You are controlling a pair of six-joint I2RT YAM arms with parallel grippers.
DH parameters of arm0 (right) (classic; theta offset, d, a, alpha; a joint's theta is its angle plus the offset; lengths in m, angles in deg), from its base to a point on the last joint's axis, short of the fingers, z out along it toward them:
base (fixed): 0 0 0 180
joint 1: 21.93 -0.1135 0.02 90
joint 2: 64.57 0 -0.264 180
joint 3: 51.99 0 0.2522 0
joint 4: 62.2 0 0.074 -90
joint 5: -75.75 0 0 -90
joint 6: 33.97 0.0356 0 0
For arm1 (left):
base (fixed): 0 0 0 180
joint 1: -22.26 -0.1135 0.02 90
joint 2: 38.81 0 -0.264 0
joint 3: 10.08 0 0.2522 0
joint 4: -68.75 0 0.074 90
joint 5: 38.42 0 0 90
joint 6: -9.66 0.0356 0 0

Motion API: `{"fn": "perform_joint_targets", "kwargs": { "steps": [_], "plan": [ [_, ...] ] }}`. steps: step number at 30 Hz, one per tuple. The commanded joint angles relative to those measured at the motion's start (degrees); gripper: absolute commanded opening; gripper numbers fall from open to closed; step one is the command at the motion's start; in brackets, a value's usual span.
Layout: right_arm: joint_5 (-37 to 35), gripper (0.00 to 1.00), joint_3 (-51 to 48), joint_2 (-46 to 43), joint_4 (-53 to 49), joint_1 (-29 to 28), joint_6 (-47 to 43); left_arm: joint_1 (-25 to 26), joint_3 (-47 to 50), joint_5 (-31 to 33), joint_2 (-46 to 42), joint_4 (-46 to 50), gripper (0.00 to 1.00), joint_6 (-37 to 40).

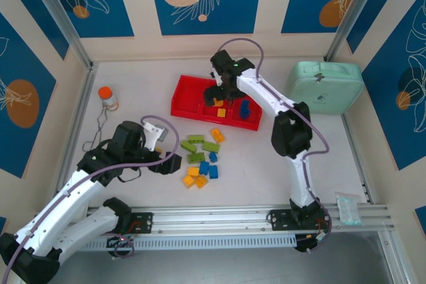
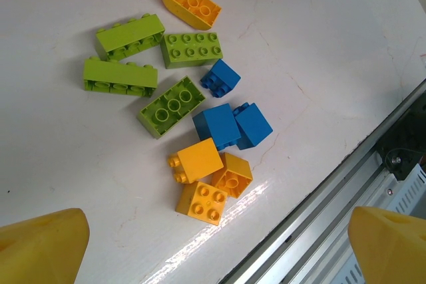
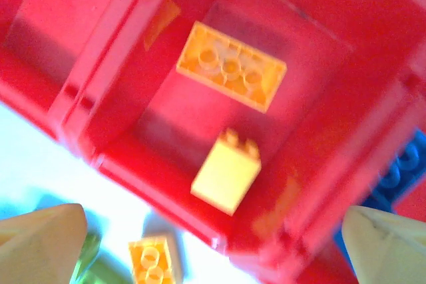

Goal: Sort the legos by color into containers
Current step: Place the lego in the container, then pick up the lego from the center of the table.

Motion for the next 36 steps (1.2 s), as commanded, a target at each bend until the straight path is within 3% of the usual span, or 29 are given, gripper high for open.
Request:
{"fn": "perform_joint_targets", "kwargs": {
  "steps": [1, 9, 18, 26, 36],
  "plan": [
    [5.28, 1.0, -7.46, -9.31, 3.47, -0.1, 5.01, -0.19, -0.57, -0.12, -0.15, 0.76, 0.99, -0.55],
    [10.3, 0.95, -22.12, -19.79, 3.91, -3.81, 4.45, -0.32, -0.56, -0.9, -0.16, 0.41, 0.99, -0.46],
    [12.3, 0.88, -32.79, -17.44, 8.45, -7.25, 7.35, -0.38, -0.47, -2.42, 0.36, -0.01, 0.99, -0.41],
    [8.74, 0.77, -29.05, -8.76, 9.18, -7.73, 6.63, -0.3, -0.38, -2.33, 0.54, -0.01, 0.99, -0.47],
    [3.62, 0.73, -22.05, -1.73, 5.74, -8.63, 4.28, -0.37, -0.38, -2.58, 0.53, -0.01, 0.99, -0.45]
  ]
}}
